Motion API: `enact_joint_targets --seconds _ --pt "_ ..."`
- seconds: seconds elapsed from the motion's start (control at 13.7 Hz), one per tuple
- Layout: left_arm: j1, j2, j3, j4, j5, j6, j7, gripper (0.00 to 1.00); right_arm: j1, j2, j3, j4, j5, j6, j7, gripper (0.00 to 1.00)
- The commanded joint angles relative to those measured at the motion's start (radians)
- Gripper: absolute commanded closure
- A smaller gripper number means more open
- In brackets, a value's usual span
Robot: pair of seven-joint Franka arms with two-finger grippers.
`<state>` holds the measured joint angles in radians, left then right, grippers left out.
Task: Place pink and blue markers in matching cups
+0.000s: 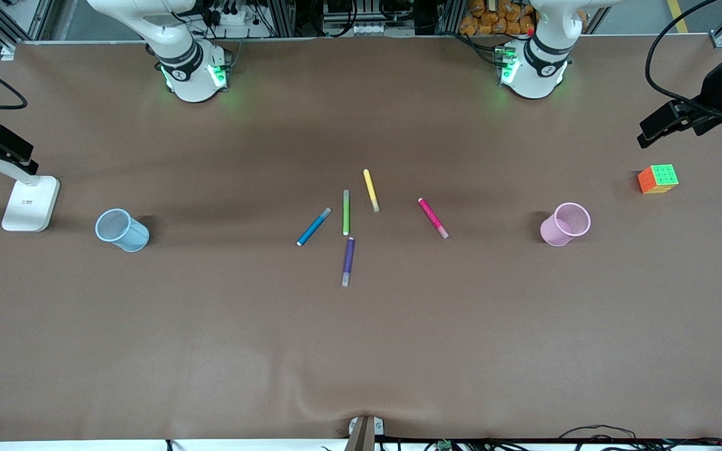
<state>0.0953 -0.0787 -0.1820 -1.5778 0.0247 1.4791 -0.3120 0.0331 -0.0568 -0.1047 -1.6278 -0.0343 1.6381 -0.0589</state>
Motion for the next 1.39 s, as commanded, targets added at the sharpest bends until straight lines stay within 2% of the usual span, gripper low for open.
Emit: enact_joint_targets --seconds 0.0,0.36,0.51,1.31 --pt "0.006 -0.010 -0.001 0.009 0.006 -0.026 0.008 0.00 -0.025 0.032 0.013 0.052 -0.012 -0.014 -0.012 0.00" --pt "0.008 0.005 0.015 0.052 0.006 -0.040 0.074 0.00 -0.024 0.035 0.014 0.051 -0.012 -0.015 -0.010 0.00" --pt "0.006 0.007 0.024 0.048 0.004 -0.043 0.126 0.00 -0.025 0.035 0.014 0.051 -0.012 -0.030 -0.010 0.00" --pt "-0.009 0.028 0.013 0.033 -0.003 -0.045 0.125 0.00 -0.025 0.035 0.014 0.043 -0.010 -0.056 -0.005 0.00"
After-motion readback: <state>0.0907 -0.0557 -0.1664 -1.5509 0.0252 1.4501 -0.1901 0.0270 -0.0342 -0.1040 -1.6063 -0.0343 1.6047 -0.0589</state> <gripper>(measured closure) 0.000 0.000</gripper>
